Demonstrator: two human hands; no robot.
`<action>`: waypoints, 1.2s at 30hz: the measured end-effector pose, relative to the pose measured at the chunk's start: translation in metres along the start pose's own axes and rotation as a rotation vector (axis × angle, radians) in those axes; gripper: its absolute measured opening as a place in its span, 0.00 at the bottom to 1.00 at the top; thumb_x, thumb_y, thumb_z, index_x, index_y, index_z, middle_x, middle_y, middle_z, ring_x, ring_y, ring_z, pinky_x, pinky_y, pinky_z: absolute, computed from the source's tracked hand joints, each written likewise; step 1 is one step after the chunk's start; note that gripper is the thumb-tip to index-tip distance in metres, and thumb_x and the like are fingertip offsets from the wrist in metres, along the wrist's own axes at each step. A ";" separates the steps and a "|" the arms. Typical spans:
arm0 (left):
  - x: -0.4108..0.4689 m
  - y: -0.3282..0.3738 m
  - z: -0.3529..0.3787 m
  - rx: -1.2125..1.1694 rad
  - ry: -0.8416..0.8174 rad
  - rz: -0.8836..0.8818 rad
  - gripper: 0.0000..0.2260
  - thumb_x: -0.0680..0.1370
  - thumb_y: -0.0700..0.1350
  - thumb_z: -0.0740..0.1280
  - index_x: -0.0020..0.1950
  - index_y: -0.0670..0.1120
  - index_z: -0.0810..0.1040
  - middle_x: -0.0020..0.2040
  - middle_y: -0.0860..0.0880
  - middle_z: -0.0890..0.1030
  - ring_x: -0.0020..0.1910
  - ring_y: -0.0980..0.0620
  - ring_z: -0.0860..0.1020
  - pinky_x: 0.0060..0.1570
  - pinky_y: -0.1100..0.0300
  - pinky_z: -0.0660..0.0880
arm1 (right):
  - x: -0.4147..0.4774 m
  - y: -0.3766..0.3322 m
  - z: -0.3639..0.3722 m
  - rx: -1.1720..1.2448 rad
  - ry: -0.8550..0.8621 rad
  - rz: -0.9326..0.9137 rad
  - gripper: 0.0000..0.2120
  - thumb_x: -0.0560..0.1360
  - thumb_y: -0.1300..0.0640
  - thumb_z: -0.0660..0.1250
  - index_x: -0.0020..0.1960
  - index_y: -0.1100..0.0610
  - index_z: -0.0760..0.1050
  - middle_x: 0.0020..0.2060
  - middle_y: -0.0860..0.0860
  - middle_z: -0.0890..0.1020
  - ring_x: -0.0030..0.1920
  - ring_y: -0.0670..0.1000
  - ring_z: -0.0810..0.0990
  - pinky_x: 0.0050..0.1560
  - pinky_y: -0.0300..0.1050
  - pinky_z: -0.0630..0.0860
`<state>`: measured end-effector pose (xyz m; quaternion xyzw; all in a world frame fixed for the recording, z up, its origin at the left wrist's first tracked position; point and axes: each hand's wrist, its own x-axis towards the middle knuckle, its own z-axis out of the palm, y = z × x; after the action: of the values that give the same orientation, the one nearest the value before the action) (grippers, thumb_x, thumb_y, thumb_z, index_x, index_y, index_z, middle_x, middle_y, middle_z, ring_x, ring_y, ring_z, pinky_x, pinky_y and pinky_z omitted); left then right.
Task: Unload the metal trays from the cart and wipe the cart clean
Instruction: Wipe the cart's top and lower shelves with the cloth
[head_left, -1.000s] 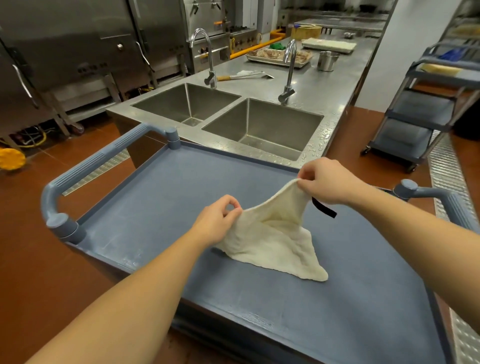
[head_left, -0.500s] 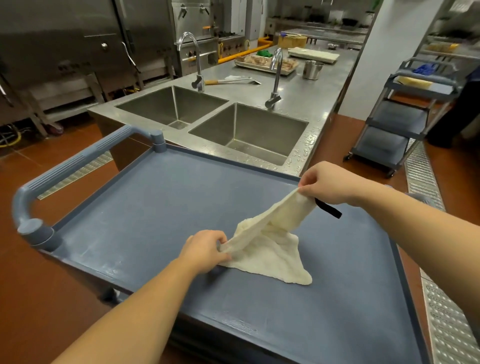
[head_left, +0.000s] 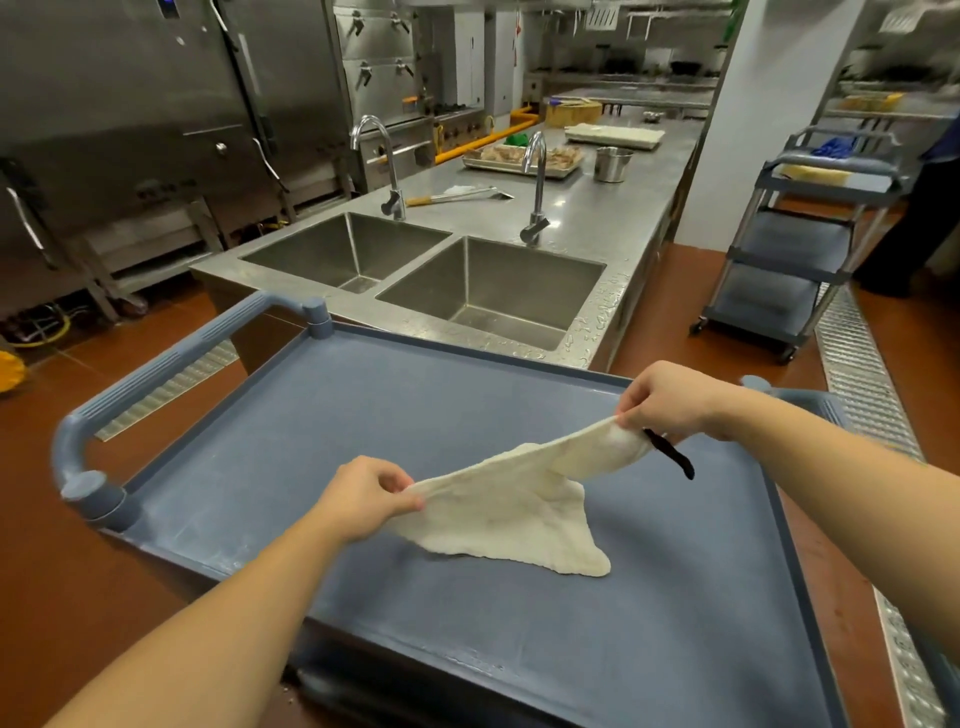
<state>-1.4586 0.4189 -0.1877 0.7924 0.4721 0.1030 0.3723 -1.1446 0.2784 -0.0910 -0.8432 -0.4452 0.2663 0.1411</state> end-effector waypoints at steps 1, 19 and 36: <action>-0.004 0.005 -0.002 -0.032 0.027 -0.011 0.05 0.69 0.48 0.76 0.38 0.49 0.83 0.37 0.52 0.83 0.38 0.56 0.79 0.37 0.65 0.72 | -0.003 -0.001 -0.001 -0.020 0.041 -0.008 0.06 0.74 0.58 0.68 0.41 0.56 0.83 0.40 0.54 0.83 0.40 0.51 0.81 0.34 0.41 0.82; -0.131 0.141 -0.073 -0.255 0.642 0.265 0.04 0.70 0.53 0.73 0.38 0.55 0.81 0.35 0.58 0.81 0.38 0.62 0.79 0.39 0.64 0.74 | -0.151 -0.085 -0.041 0.160 0.470 -0.345 0.07 0.75 0.60 0.66 0.42 0.55 0.82 0.34 0.52 0.83 0.24 0.42 0.78 0.20 0.29 0.68; -0.250 0.189 -0.047 -0.242 0.645 0.207 0.04 0.72 0.51 0.72 0.43 0.52 0.83 0.39 0.55 0.81 0.42 0.57 0.78 0.38 0.64 0.74 | -0.246 -0.031 -0.068 0.081 0.426 -0.424 0.06 0.76 0.59 0.66 0.45 0.55 0.82 0.36 0.51 0.82 0.31 0.45 0.81 0.21 0.29 0.69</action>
<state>-1.4897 0.1835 0.0221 0.7130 0.4671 0.4400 0.2827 -1.2400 0.0930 0.0591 -0.7621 -0.5606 0.0659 0.3172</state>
